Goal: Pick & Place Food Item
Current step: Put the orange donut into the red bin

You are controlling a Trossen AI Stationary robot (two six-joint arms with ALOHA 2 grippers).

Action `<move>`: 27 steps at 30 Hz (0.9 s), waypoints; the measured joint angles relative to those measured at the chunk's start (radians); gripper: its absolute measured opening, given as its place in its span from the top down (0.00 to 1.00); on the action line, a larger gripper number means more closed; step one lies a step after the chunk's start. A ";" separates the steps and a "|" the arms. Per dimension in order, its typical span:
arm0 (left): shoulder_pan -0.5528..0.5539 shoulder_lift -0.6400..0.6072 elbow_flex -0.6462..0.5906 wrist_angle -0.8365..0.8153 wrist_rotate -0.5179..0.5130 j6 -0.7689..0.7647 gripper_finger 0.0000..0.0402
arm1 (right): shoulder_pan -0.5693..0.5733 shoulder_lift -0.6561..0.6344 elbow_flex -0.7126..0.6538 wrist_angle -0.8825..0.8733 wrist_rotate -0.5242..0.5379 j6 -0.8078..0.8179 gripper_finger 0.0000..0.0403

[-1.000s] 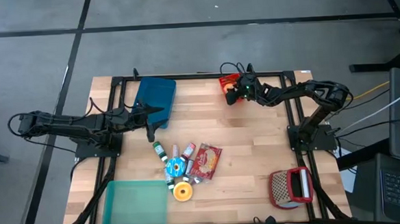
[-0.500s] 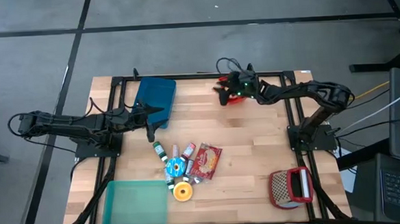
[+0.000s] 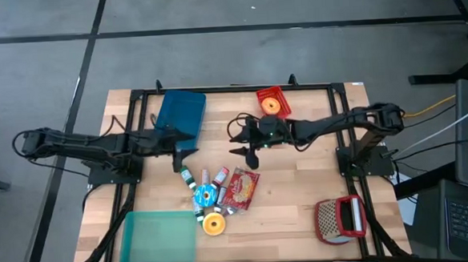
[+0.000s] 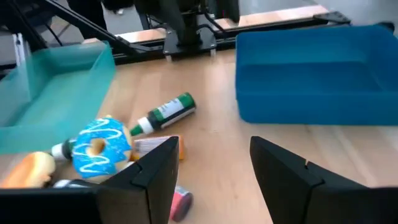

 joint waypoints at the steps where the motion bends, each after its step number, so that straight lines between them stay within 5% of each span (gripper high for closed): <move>1: -0.014 0.020 0.000 -0.013 -0.005 -0.013 0.42 | 0.009 -0.001 0.000 -0.002 0.001 0.012 0.50; 9: -0.142 0.179 0.000 -0.015 -0.250 -0.039 0.42 | 0.130 0.012 0.000 0.007 0.016 0.108 0.50; 17: -0.150 0.196 0.000 0.059 -0.371 -0.013 0.42 | 0.327 0.094 0.024 0.004 0.232 0.217 0.50; 23: -0.150 0.180 0.000 0.156 -0.357 0.049 0.42 | 0.414 0.294 0.201 -0.033 0.255 0.238 0.50; 27: -0.150 0.163 0.000 0.164 -0.349 0.077 0.42 | 0.415 0.398 0.374 -0.207 0.235 0.238 0.50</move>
